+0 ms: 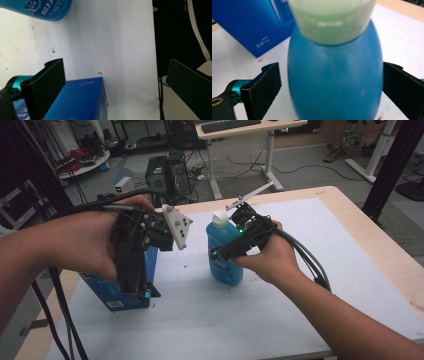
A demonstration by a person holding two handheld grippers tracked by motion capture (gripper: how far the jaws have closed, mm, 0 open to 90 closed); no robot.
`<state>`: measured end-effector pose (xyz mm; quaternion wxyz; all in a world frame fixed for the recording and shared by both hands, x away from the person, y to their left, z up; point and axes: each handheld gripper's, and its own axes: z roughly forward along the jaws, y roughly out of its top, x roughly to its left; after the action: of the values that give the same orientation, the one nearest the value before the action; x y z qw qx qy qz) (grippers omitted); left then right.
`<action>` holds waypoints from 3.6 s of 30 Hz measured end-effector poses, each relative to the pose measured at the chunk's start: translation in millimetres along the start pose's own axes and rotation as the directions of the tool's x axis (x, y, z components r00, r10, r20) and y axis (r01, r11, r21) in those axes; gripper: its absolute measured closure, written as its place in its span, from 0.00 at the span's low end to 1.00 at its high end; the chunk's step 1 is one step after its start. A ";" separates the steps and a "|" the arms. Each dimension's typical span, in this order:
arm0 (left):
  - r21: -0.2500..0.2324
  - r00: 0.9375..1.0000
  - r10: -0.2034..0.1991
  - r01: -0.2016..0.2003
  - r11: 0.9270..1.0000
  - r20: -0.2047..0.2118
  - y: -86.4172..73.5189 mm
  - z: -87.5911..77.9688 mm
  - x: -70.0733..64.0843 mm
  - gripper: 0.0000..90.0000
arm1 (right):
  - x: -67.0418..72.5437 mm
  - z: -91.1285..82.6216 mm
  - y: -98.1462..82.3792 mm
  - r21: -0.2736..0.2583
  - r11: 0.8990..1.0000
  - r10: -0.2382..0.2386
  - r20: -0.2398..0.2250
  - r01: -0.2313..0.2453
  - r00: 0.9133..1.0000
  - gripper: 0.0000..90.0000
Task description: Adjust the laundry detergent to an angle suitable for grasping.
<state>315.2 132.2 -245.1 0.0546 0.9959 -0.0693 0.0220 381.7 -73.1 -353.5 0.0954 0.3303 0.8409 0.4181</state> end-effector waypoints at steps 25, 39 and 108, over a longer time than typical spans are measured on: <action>0.009 1.000 -0.004 0.004 1.000 0.013 1.4 3.2 4.1 0.03 | -0.2 10.9 -1.5 -0.039 0.999 -0.004 0.013 0.004 1.000 0.15; 0.011 1.000 -0.002 0.002 1.000 0.014 1.4 4.5 4.0 0.03 | 1.0 10.7 -0.9 -0.050 0.999 -0.015 0.042 0.018 0.999 0.19; 0.031 1.000 -0.004 0.003 1.000 0.024 9.6 7.2 10.0 0.03 | -11.0 -28.4 2.6 -0.115 0.957 -0.282 -0.134 0.268 0.950 0.47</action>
<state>323.9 120.6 -250.7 0.0385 0.9969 -0.0677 0.0111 379.0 -97.1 -334.8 0.1051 0.1728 0.8626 0.4637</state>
